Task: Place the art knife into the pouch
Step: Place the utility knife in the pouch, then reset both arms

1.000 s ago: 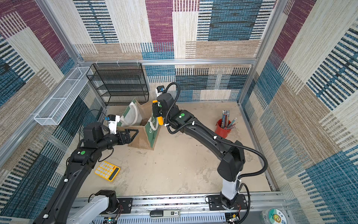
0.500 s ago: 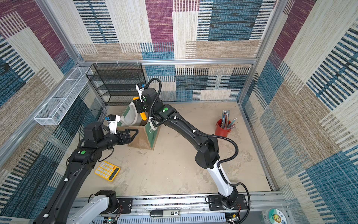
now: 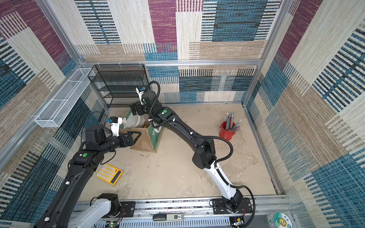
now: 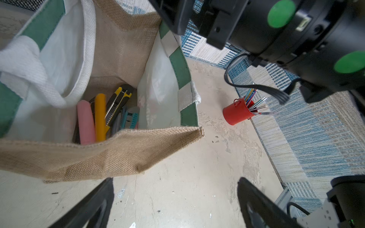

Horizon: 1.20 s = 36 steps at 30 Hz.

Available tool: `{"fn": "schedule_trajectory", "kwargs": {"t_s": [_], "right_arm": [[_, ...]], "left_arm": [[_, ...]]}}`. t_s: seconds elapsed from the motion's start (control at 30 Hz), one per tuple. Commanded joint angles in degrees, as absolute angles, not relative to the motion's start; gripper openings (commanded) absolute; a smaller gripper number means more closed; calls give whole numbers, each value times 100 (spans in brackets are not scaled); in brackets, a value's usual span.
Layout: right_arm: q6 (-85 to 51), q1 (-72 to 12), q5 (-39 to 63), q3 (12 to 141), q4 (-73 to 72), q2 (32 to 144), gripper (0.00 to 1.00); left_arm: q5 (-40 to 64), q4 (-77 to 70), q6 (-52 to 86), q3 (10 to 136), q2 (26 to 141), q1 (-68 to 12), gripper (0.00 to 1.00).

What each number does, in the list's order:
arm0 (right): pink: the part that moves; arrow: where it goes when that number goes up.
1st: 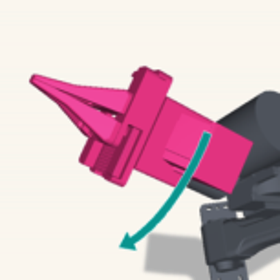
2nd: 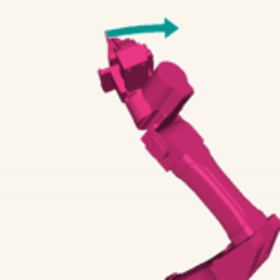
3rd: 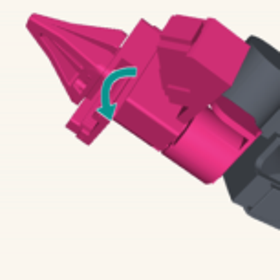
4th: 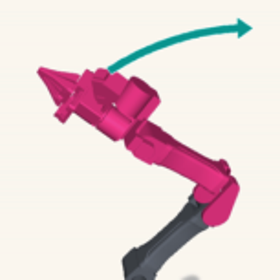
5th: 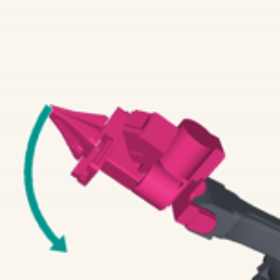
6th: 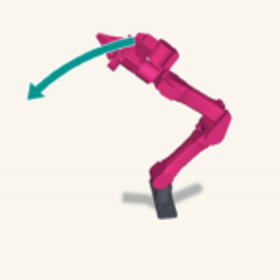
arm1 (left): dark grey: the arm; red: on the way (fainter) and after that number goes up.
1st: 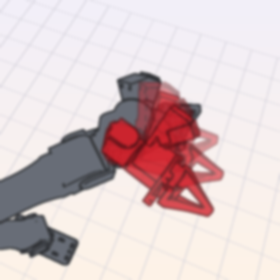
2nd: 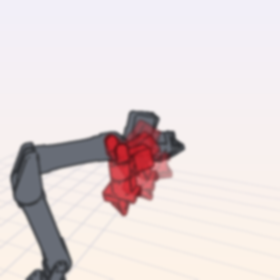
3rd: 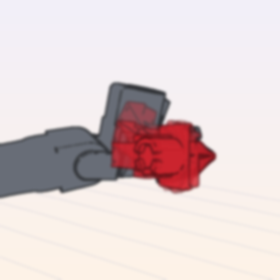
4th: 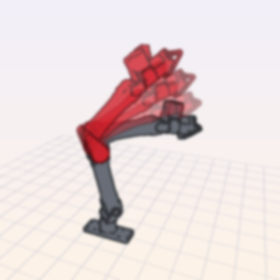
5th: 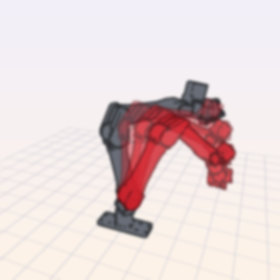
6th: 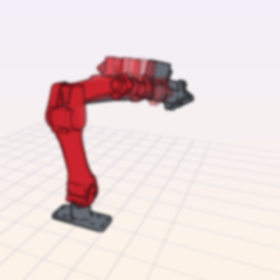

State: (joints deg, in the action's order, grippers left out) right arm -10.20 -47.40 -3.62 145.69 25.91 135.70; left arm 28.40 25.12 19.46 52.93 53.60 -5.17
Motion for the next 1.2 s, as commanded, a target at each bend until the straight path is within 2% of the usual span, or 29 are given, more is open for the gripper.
{"fn": "schedule_trajectory", "kwargs": {"t_s": [0.0,0.23,0.43,0.57,0.67,0.77,0.8,0.97,1.07,1.17], "right_arm": [[-803,-4731,-789,14396,2575,13163,100],[-541,-4737,-1486,12817,2219,11715,100],[-169,-4608,-1983,9693,477,9707,100],[-374,-4004,-1996,7607,-559,8494,100],[-696,-3384,-1819,6198,-1236,7719,100],[-619,-3081,-2100,5184,-1837,7182,99],[-564,-3023,-2138,4979,-1945,7075,100],[-311,-2781,-2702,3935,-2566,6667,99],[-412,-2606,-3142,3298,-2970,6352,100],[-321,-2443,-3562,2690,-3366,5943,100]], "left_arm": [[2733,2425,1811,5307,5379,-510,99],[2578,2384,1827,5324,5379,-498,99],[2236,2280,1863,5215,5408,-497,99],[2007,2193,2181,5175,5473,-501,96],[1836,826,3128,4454,5336,-523,90],[1293,-890,3618,3439,5271,-589,90],[1079,-974,3478,3341,5280,-607,94],[-309,-761,2518,3148,5452,-642,99],[-699,-1494,2095,2756,5560,-646,99],[-933,-1542,1608,2753,5675,-638,99]]}}
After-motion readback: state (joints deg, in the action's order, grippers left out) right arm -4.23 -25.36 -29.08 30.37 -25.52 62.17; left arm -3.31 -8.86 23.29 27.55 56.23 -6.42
